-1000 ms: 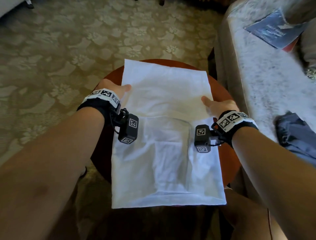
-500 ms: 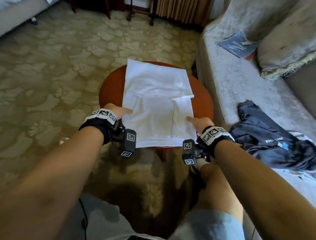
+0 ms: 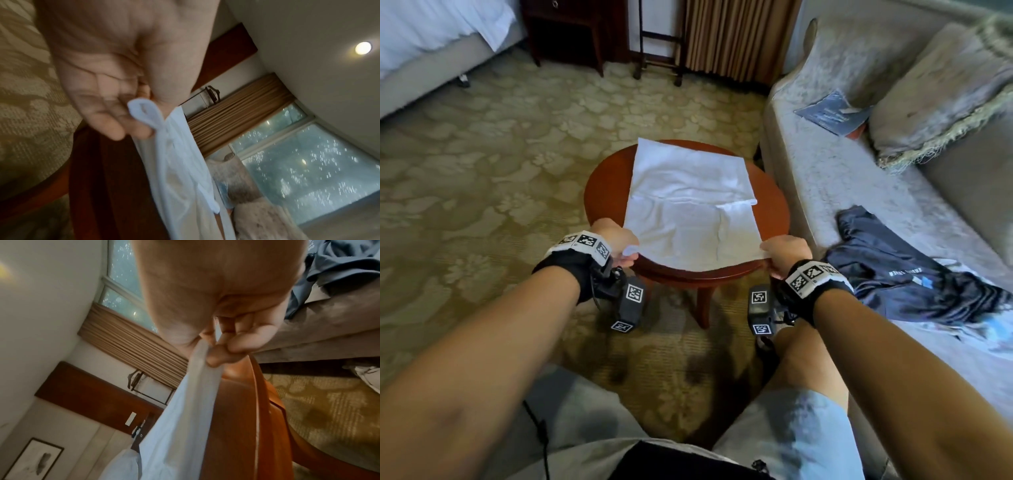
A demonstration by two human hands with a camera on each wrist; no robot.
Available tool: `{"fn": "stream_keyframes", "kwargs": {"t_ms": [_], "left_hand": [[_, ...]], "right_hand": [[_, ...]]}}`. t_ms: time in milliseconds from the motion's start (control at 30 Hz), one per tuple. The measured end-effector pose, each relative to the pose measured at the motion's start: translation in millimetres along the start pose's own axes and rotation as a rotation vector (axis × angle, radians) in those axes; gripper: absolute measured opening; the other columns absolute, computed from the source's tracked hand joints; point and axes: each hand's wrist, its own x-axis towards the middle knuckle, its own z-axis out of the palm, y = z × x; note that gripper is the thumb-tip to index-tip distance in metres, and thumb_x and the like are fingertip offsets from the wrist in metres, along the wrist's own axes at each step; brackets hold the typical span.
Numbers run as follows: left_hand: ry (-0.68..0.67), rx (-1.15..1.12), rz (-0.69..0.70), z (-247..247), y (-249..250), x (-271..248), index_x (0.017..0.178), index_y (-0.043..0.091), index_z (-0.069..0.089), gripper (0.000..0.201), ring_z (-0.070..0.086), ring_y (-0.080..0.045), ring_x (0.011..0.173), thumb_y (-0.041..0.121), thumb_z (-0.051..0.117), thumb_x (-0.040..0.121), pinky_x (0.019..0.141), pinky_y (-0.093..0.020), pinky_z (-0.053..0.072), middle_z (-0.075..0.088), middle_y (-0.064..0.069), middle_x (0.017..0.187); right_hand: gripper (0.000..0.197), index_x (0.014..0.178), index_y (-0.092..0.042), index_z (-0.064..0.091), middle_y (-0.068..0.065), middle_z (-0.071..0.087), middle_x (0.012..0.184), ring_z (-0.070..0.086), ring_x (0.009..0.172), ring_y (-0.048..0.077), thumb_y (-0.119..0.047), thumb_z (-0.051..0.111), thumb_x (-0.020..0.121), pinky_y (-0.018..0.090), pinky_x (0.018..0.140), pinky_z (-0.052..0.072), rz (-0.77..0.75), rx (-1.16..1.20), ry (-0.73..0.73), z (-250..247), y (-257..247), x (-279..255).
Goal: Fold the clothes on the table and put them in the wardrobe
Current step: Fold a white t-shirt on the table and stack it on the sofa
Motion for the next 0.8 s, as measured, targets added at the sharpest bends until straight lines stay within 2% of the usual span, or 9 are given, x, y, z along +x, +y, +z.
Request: {"fn": "stream_keyframes", "kwargs": {"t_ms": [100,200,267,333,400,467,600,700,800], "left_hand": [[-0.056,-0.189,0.11,-12,19,-7,0.103,-0.001,0.063,0.015,0.06,-0.024,0.061,0.0,0.064,0.088,0.048,-0.026,0.056,0.062,-0.019,0.082],[-0.032,-0.245,0.221,-23,39,-15,0.1,0.001,0.07,0.021,0.067,-0.027,0.086,0.007,0.076,0.081,0.054,-0.025,0.058,0.065,-0.015,0.104],[-0.021,-0.218,0.243,-25,48,-13,0.094,0.006,0.072,0.012,0.065,-0.026,0.094,0.004,0.073,0.082,0.056,-0.023,0.058,0.064,-0.013,0.106],[-0.028,-0.127,0.25,-26,54,-14,0.1,0.006,0.072,0.029,0.062,-0.024,0.094,-0.012,0.059,0.082,0.067,-0.026,0.06,0.063,-0.013,0.103],[0.003,0.044,0.287,-27,53,-9,0.11,0.007,0.072,0.048,0.06,-0.022,0.093,-0.02,0.051,0.077,0.078,-0.031,0.058,0.065,-0.013,0.102],[0.032,0.133,0.356,-27,49,-5,0.111,0.003,0.07,0.041,0.061,-0.024,0.094,-0.018,0.057,0.078,0.079,-0.033,0.056,0.067,-0.014,0.104],[0.075,0.166,0.47,-28,41,2,0.086,0.0,0.069,0.005,0.061,-0.028,0.078,0.001,0.071,0.081,0.072,-0.034,0.05,0.066,-0.019,0.083],[0.104,0.247,0.546,-29,39,10,0.067,0.006,0.053,0.023,0.037,-0.021,0.068,0.01,0.065,0.087,0.06,-0.027,0.028,0.041,-0.01,0.067],[0.094,0.295,0.581,-27,39,14,0.07,0.013,0.041,0.027,0.038,-0.019,0.073,0.01,0.055,0.093,0.056,-0.028,0.027,0.038,-0.002,0.068]], "right_hand": [[0.014,0.071,-0.013,0.065,0.003,0.061,0.061,0.055,0.053,0.019,-0.026,0.066,0.065,0.032,0.059,0.053,0.006,0.223,0.09,-12,-9,-1],[0.012,0.072,-0.016,0.055,0.003,0.06,0.07,0.06,0.057,0.014,-0.022,0.065,0.074,0.033,0.071,0.057,-0.103,0.328,0.071,-20,-24,-7],[0.012,0.078,-0.01,0.055,-0.003,0.062,0.056,0.06,0.045,0.004,-0.012,0.056,0.09,0.018,0.059,0.053,-0.157,0.323,0.055,-25,-34,-7],[0.015,0.099,-0.004,0.059,-0.012,0.056,0.039,0.057,0.04,-0.004,-0.002,0.045,0.099,0.01,0.048,0.046,-0.188,0.296,0.028,-28,-40,-8],[0.024,0.105,-0.001,0.067,-0.012,0.066,0.051,0.065,0.05,0.002,0.005,0.047,0.094,0.014,0.052,0.051,-0.209,0.295,0.028,-31,-40,-8],[0.028,0.092,-0.007,0.076,0.002,0.076,0.072,0.073,0.069,0.015,0.009,0.055,0.084,0.022,0.06,0.057,-0.207,0.358,0.056,-29,-36,-8],[0.014,0.075,-0.018,0.076,0.006,0.076,0.079,0.075,0.079,0.02,-0.009,0.082,0.067,0.034,0.077,0.061,-0.224,0.377,0.074,-21,-26,-7],[0.014,0.07,-0.021,0.074,0.001,0.076,0.076,0.074,0.081,0.021,-0.027,0.087,0.069,0.038,0.084,0.059,-0.233,0.338,0.13,-18,-24,-1],[0.018,0.069,-0.023,0.069,-0.004,0.071,0.079,0.067,0.087,0.022,-0.034,0.08,0.077,0.042,0.091,0.055,-0.256,0.293,0.182,-16,-26,-2]]}}
